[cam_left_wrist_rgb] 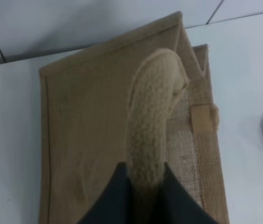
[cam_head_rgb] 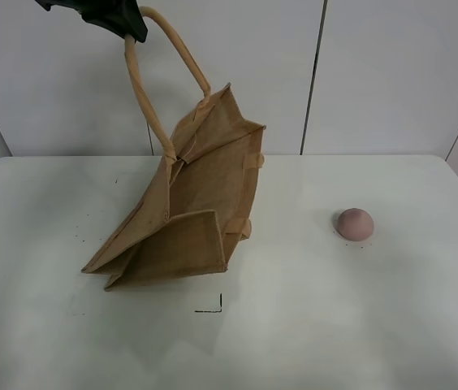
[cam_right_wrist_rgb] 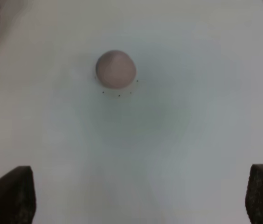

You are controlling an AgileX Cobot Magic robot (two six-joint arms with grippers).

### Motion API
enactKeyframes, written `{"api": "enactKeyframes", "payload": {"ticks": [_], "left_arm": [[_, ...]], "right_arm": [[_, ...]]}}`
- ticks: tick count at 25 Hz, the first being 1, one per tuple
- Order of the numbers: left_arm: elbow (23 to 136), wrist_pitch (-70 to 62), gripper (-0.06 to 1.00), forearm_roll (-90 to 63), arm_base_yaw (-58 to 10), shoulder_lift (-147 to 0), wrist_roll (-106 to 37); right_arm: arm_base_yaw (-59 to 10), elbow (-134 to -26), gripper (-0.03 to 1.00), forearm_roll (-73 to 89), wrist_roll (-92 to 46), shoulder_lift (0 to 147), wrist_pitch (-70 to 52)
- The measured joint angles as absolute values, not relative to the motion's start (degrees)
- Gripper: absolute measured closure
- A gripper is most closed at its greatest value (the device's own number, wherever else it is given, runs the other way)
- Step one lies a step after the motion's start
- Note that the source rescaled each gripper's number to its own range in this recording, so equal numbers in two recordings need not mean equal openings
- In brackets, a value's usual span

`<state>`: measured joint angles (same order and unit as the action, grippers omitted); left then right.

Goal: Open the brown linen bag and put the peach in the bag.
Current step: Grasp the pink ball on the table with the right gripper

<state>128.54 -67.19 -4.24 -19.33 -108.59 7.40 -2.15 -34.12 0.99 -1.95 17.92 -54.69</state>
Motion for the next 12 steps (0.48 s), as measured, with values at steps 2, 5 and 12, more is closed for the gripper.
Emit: {"api": "enactKeyframes", "payload": {"ticks": [2, 5, 12], "left_arm": [[128.5, -67.2, 0.94, -4.2, -19.3, -108.6, 7.4], [128.5, -67.2, 0.94, -4.3, -19.3, -108.6, 7.4], [128.5, -67.2, 0.94, -4.3, -19.3, -108.6, 7.4]], "right_arm": [[-2.2, -37.2, -0.03, 1.2, -2.0, 26.7, -54.0], [-2.2, -43.0, -0.03, 1.4, -2.0, 40.5, -52.5], [-2.2, -58.8, -0.03, 1.5, -2.0, 74.4, -49.1]]}}
